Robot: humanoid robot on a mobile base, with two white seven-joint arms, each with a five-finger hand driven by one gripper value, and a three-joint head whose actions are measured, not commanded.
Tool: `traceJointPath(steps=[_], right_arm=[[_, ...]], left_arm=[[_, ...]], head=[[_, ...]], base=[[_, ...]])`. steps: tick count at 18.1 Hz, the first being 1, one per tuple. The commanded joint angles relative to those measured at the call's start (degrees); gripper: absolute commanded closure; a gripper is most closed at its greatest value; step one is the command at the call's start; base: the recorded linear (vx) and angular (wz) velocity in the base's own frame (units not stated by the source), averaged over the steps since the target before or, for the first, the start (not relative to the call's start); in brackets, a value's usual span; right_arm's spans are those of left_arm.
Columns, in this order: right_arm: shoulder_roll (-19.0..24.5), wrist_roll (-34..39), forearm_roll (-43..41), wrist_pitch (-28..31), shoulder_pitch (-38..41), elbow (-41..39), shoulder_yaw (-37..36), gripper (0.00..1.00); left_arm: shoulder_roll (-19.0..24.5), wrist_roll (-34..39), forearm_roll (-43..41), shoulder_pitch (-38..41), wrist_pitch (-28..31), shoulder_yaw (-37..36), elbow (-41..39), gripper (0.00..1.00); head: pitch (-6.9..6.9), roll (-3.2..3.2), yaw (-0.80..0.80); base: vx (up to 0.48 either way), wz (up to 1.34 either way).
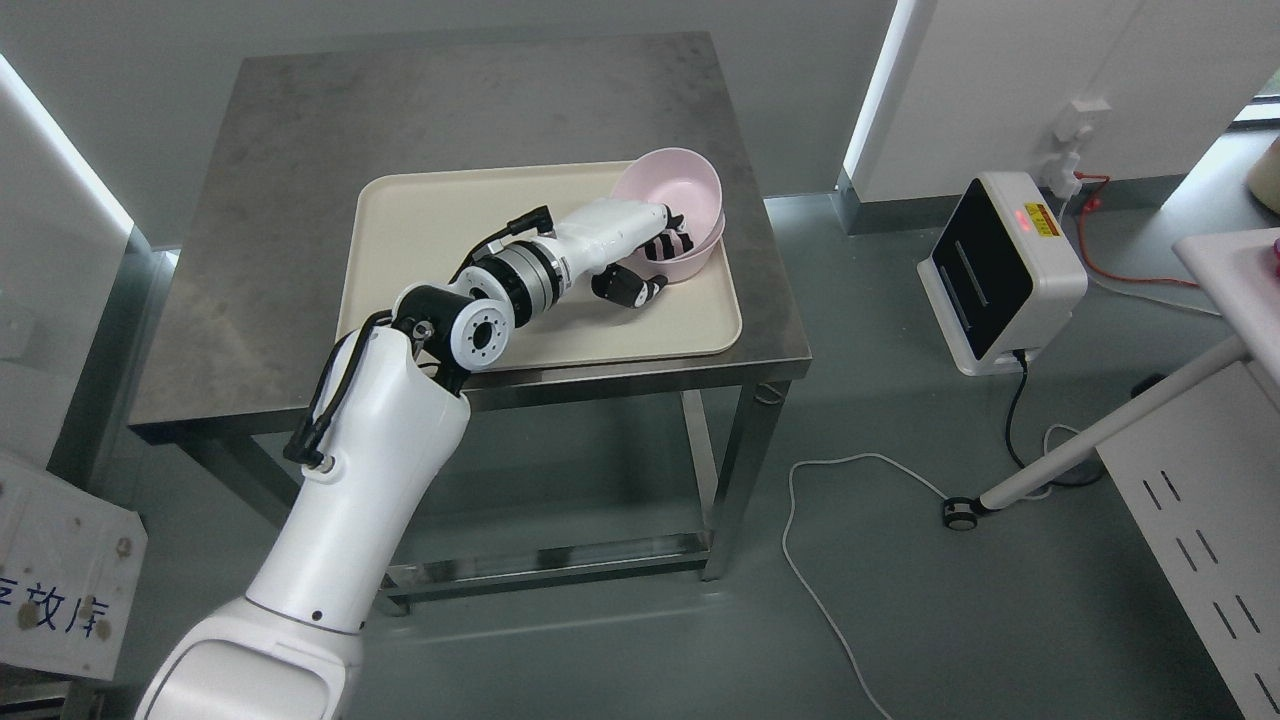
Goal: Stack pink IKEA bowls on left shelf middle
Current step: 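Release the bowl and regrip the stacked pink bowls with the left hand, then lift the stacked pink bowls off the tray with the left hand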
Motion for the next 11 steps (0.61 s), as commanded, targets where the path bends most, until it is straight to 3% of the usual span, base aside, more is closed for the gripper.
traceJointPath(steps=[1,8,11], right_arm=[[-1.0,0.0,0.0,0.0,1.7,-1.9,-0.6,0.0],[-1.0,0.0,0.0,0.0,1.7,-1.9,-0.7,0.0],[-1.0,0.0,0.0,0.0,1.7,-1.9,-0.6,0.0]], left_arm=[[1.0,1.2,0.5,-0.2,-1.5,6.1,0.2,1.0],[1.0,0.6,1.4,-0.4,-6.8,17.3,-4.4,0.99],[1.0,0.1,4.1,0.1,-12.6,23.5,-5.7,0.99]], head=[[0.0,0.0,0.0],[0.0,0.0,0.0],[0.0,0.0,0.0]], base=[[-0.005,-0.01],[0.005,0.01],[-0.003,0.0]])
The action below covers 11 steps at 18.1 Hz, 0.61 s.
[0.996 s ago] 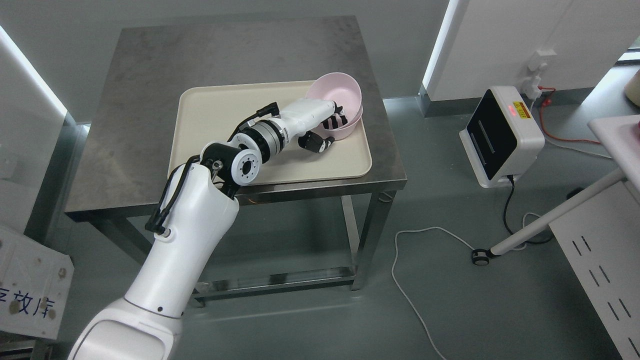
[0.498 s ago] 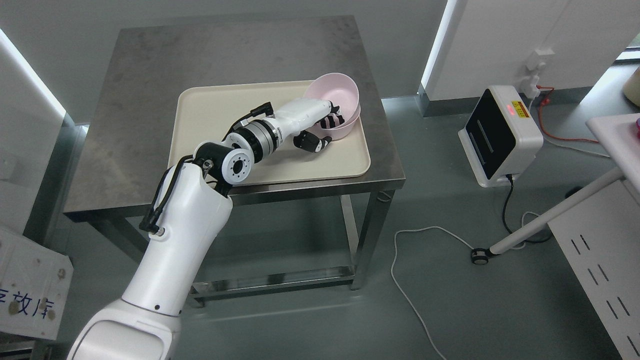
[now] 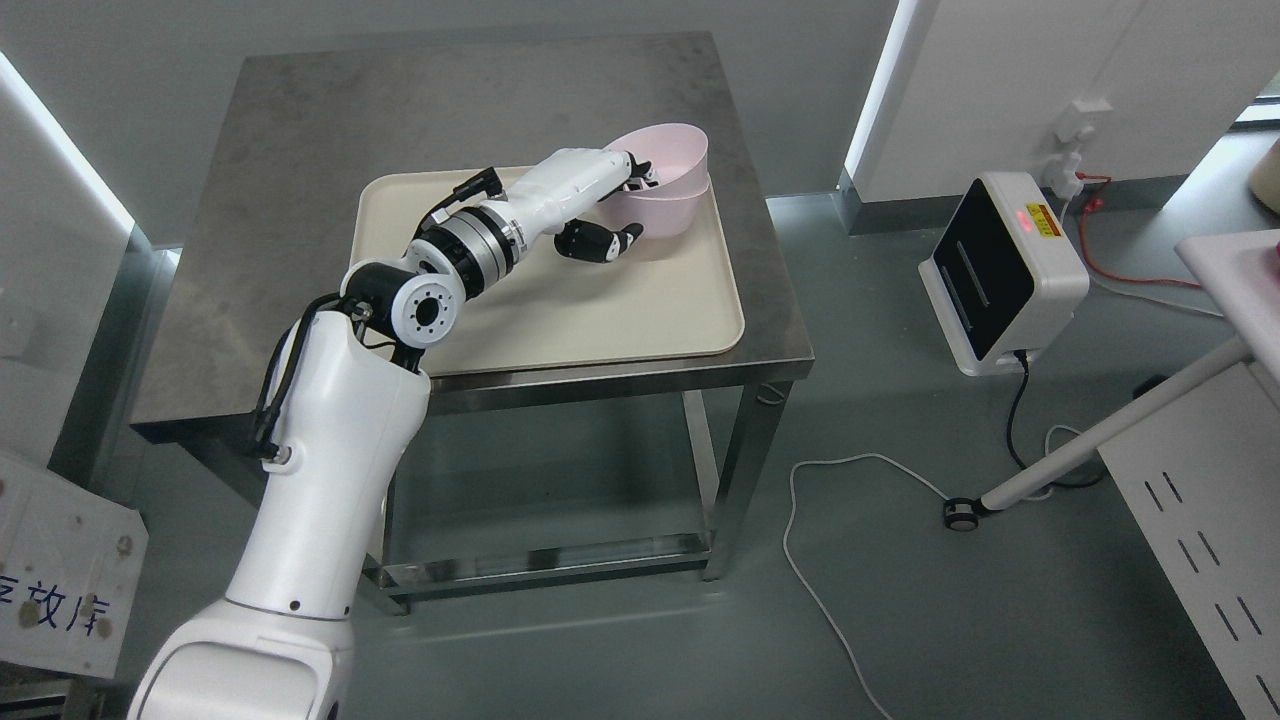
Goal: Stack pink IKEA bowls on left shelf middle
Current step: 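Lift the stacked pink bowls off the tray with the left hand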
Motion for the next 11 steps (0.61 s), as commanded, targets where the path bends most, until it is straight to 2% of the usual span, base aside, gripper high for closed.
traceJointPath(steps=[1,8,11], right_arm=[[-1.0,0.0,0.0,0.1,1.7,-1.9,-0.6,0.0],[-1.0,0.0,0.0,0.0,1.7,-1.9,-0.7,0.0],[-1.0,0.0,0.0,0.1,1.7,-1.9,-0.7,0.0]], left_arm=[[1.0,-0.8,3.2,0.9,-6.4,16.0,-4.5,0.99],[1.0,-7.5,11.0,11.4,-22.8,28.7,-14.8,0.98],[1.0,-8.7,14.4,15.7,-27.3,30.5,-17.3,0.98]], head=[[0.0,0.0,0.0],[0.0,0.0,0.0],[0.0,0.0,0.0]], base=[[0.0,0.0],[-0.021,0.03],[-0.131,0.23]])
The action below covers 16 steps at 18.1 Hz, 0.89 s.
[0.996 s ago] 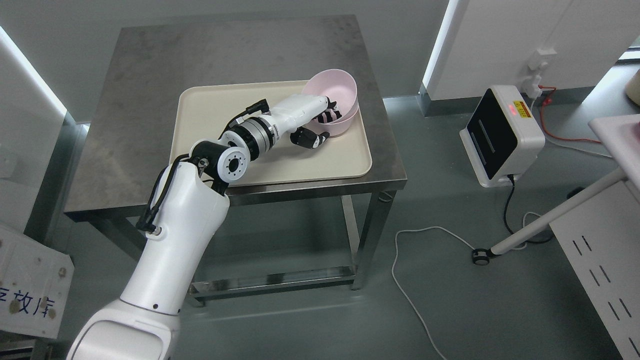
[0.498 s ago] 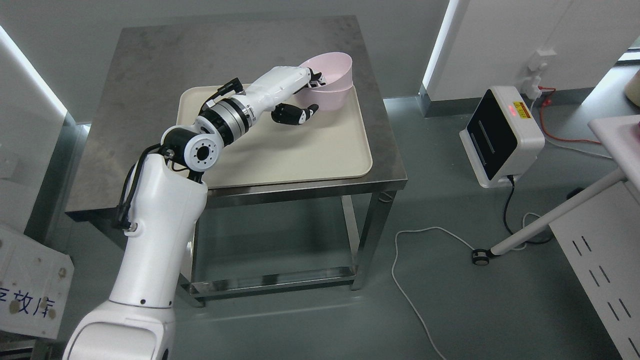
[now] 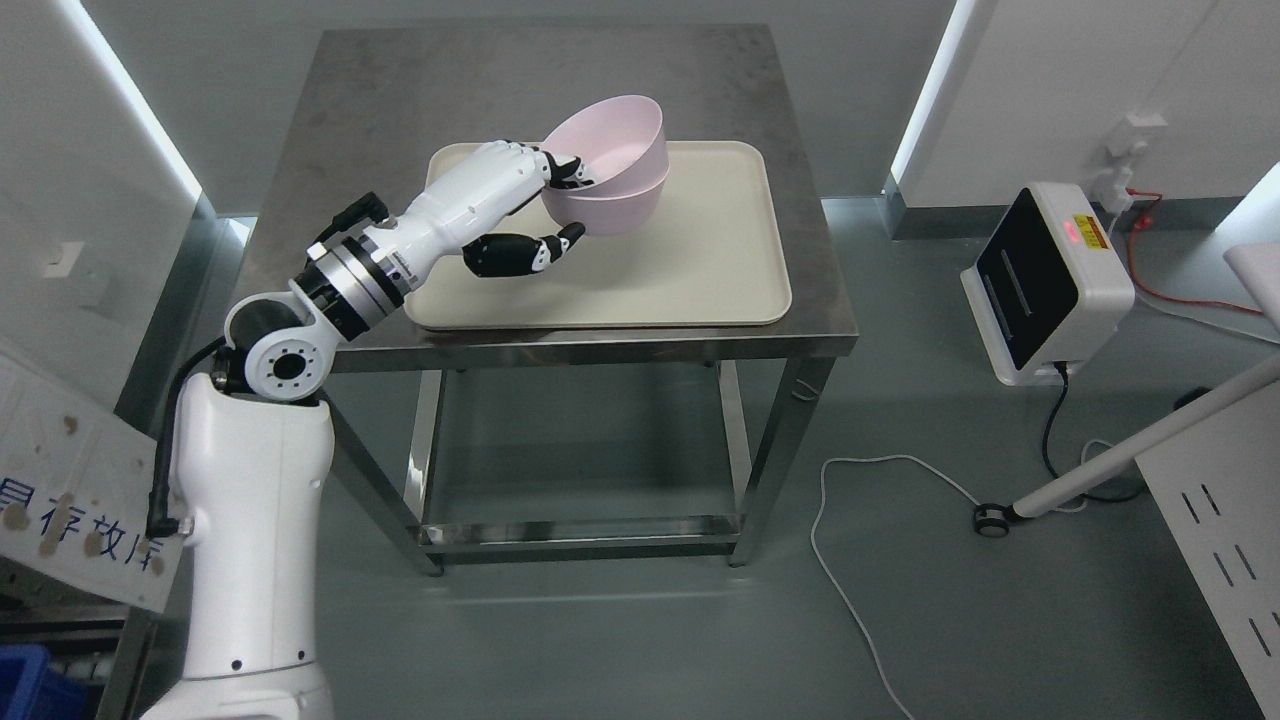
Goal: Stack pink IKEA bowls on left shelf middle
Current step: 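Lift the stacked pink bowls off the tray with the left hand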
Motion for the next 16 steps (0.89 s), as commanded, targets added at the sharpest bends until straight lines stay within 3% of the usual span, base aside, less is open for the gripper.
traceJointPath(steps=[1,7,16], right_arm=[[-1.0,0.0,0.0,0.1,1.7,-1.9,-0.6,0.0],[-1.0,0.0,0.0,0.1,1.7,-1.9,-0.6,0.0],[-1.0,0.0,0.0,0.1,1.7,-1.9,-0.6,0.0]], left_arm=[[1.0,-1.0,5.3,7.2,-3.5,12.8,-9.0,0.98],[1.0,-0.8,5.3,8.8,-3.5,9.0,-9.0,0.98],[1.0,-0.5,5.3,8.7,-3.5,9.5,-9.3,0.97]], head=[[0.0,0.0,0.0],[0.0,0.0,0.0],[0.0,0.0,0.0]], base=[[-0.203,0.29],[-0.22,0.34],[-0.166,0.26]])
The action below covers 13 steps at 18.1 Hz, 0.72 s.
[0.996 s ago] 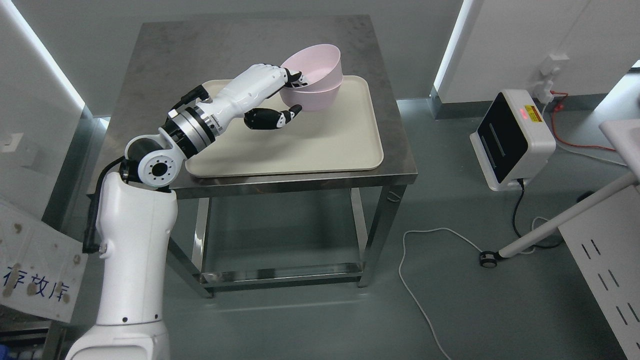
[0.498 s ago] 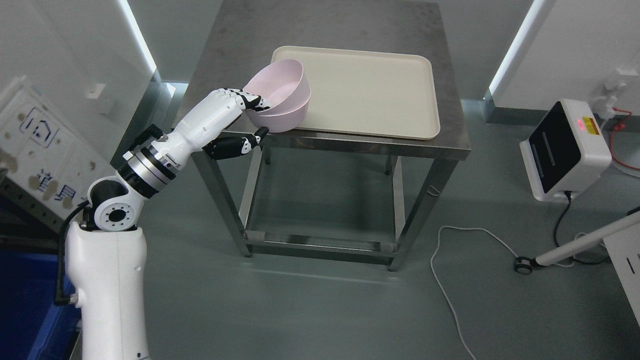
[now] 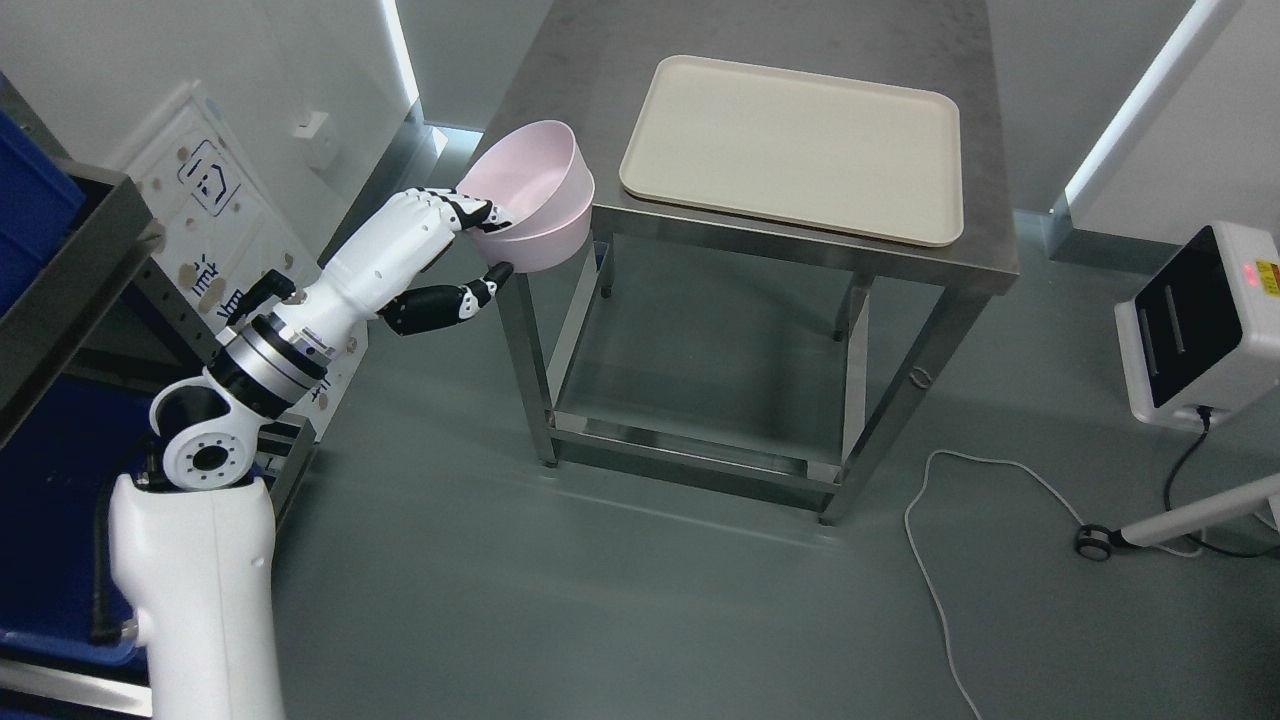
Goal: Stack pink IKEA bowls on left shelf middle
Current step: 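Lift the stacked pink bowls off the tray with the left hand, then carry the stacked bowls in the left hand while turning toward the blue-bin shelf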
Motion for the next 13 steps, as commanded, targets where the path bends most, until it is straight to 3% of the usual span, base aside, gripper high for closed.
traceJointPath(steps=[1,13], right_arm=[[-1.0,0.0,0.0,-0.1,1.7,-1.9,-0.7,0.0],[-1.0,0.0,0.0,-0.1,1.7,-1.9,-0.6,0.0]], left_arm=[[1.0,0.5,0.2,0.3,0.0,1.9,-2.1,0.97],[1.0,0.6,0.3,0.1,0.0,4.2,-2.0,0.97]], head=[[0.0,0.0,0.0],[0.0,0.0,0.0]], base=[[-0.055,-0.22],[0.003,-0.02]])
